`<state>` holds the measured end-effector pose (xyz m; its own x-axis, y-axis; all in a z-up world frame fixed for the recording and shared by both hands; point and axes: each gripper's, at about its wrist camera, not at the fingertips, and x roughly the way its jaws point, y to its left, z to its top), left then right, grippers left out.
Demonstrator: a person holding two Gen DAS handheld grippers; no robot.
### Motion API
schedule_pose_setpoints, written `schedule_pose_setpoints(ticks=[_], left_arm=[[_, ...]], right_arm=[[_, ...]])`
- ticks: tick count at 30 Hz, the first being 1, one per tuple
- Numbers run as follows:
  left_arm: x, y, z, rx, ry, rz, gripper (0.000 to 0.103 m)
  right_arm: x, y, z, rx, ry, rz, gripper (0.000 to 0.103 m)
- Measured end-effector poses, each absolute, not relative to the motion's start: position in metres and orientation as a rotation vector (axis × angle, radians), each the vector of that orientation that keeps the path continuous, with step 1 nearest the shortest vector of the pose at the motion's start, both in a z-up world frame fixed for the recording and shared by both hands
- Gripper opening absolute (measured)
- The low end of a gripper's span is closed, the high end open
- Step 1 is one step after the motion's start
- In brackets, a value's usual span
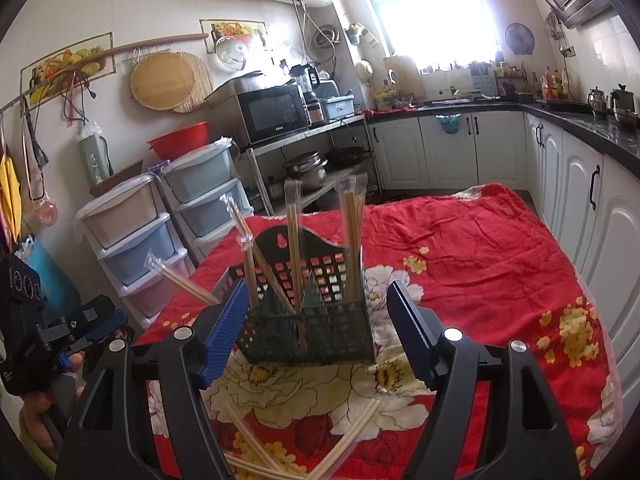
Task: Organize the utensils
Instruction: 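Move the left gripper back toward the chopstick pile beside the caddy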
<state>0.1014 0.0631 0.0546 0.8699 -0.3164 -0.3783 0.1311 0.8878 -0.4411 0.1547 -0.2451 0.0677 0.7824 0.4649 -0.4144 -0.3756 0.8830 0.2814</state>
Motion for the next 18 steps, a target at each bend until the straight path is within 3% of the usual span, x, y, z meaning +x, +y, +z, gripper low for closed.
schedule_pose_setpoints(ticks=[18], left_arm=[[0.092,0.068,0.013,-0.437,0.574,-0.231,0.092]], right_arm=[[0.15,-0.246,0.035,0.173,0.584,0.452,0.069]])
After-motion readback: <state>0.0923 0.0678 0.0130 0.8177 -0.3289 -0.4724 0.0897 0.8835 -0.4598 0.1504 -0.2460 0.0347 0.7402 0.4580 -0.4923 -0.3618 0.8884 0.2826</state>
